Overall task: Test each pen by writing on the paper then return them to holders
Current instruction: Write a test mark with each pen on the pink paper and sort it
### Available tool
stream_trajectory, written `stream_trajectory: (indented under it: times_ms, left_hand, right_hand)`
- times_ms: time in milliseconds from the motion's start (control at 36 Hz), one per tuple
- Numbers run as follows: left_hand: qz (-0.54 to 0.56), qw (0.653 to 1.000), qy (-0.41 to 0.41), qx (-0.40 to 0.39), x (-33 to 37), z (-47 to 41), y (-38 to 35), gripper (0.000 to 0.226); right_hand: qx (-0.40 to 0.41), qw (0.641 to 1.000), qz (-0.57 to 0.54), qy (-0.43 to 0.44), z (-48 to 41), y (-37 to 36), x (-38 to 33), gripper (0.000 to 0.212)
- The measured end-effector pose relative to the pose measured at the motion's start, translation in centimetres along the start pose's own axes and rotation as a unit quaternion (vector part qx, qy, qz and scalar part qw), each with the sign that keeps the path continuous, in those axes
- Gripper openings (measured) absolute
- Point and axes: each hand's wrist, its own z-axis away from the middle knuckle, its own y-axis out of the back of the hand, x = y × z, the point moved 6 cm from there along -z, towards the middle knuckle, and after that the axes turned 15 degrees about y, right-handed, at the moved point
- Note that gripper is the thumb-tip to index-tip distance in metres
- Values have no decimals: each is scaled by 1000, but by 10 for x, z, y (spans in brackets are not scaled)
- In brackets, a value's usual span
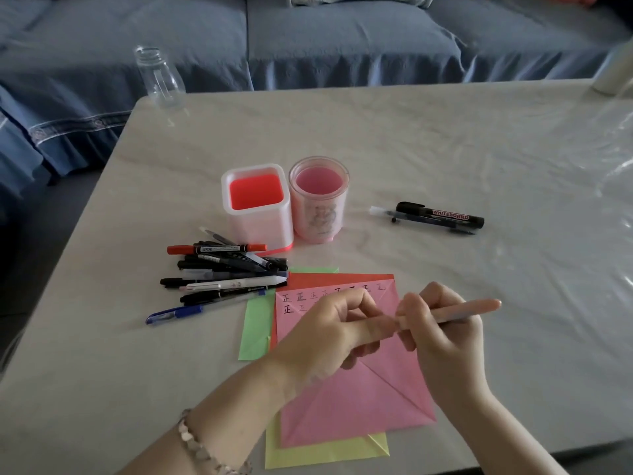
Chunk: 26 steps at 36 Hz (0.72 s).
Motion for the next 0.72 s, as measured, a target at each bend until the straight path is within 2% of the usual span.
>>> stream_trajectory:
  times_ms: [83, 167, 222, 278, 361, 389, 556, 611, 667, 722]
  left_hand:
    - [-96, 993, -36, 57, 1, -5, 6, 28]
    - [-222, 958, -90, 156, -6, -10, 18, 14]
    - [-244, 932, -112, 243, -13, -8, 31, 8]
    - [-246, 905, -127, 323, -21, -2, 47, 5]
    - [-293, 862, -135, 391, -38, 7, 67, 9]
    - [-317, 847, -141, 403, -41, 11, 73, 9]
    - [-389, 789, -155, 450, -49, 32, 104, 16]
    - [-416, 755, -162, 481, -53, 39, 114, 17]
    - [-440, 728, -148, 505, -61, 43, 126, 27]
    - [-459, 698, -136, 533, -67, 47, 136, 20]
  right_hand:
    - [-26, 999, 18, -24, -5, -1, 12, 33]
    - [-143, 982, 98, -75, -10, -10, 32, 42]
    - [-216, 952, 213, -48, -20, -6, 46, 58]
    - [-222, 921, 320, 35, -41, 6, 51, 56]
    - [-178, 861, 455, 140, -83, 24, 56, 23]
    - [-171, 841, 491, 150, -96, 27, 60, 22]
    - [-241, 757, 603, 74, -127, 32, 90, 45]
    - [-246, 750, 609, 74, -128, 32, 92, 45]
    - [-254, 746, 613, 58, -131, 32, 94, 41]
    - [-264, 751, 605, 22, -132, 32, 96, 35]
